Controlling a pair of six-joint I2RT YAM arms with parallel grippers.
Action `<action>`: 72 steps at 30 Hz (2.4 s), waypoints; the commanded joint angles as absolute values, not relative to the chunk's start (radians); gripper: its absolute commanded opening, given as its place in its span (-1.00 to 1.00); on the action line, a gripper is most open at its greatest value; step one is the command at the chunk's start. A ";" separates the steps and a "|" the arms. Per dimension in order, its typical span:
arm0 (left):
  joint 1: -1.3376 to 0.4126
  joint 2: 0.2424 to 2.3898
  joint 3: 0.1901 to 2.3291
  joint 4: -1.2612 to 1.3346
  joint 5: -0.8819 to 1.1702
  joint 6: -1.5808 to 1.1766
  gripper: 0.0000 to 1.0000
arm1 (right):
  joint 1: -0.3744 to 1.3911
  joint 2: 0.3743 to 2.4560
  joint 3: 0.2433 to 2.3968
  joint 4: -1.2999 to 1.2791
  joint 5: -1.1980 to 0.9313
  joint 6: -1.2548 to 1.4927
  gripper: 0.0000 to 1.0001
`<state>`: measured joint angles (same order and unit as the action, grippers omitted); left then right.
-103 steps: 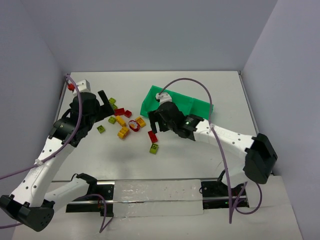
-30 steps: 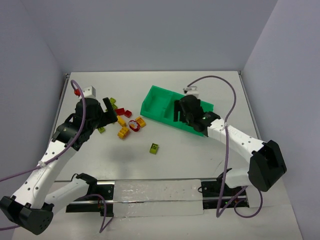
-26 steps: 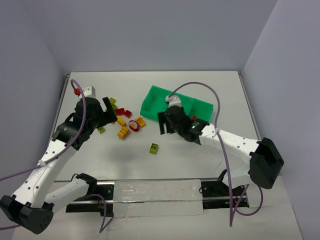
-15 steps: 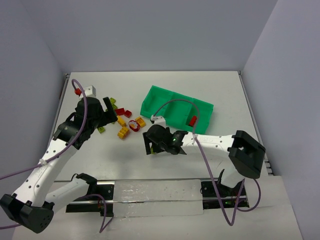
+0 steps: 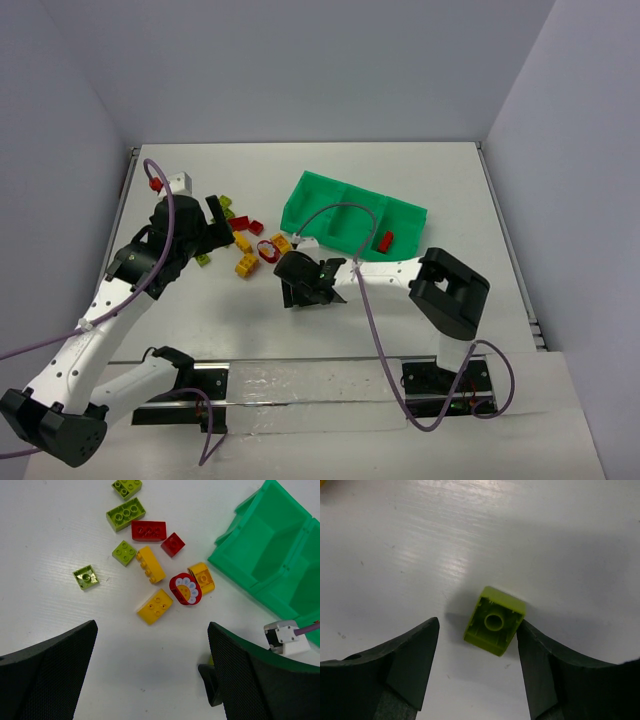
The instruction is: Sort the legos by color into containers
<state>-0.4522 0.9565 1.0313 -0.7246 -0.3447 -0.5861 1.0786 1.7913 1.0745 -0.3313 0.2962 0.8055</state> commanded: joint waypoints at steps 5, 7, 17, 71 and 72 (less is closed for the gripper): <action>-0.459 0.935 1.067 -0.726 -0.363 -0.570 0.99 | 1.099 1.837 1.161 -0.385 0.405 0.772 -0.25; -0.459 0.929 1.066 -0.730 -0.367 -0.568 0.99 | 1.100 1.809 1.153 -0.386 0.419 0.756 -0.44; -0.459 0.926 1.065 -0.730 -0.371 -0.567 0.99 | 0.892 1.603 1.133 -0.396 0.527 0.623 -0.61; -0.476 1.395 0.938 -0.497 -0.185 -0.469 0.81 | 0.667 1.225 1.080 -0.433 0.377 0.417 0.61; -0.477 1.406 0.942 -0.492 -0.181 -0.469 0.81 | 0.653 1.206 1.075 -0.441 0.386 0.410 0.62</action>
<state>-0.4706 1.3629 0.8777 -0.5644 -0.1875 -0.5077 0.7128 1.3336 1.0952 -0.4064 0.3196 0.4309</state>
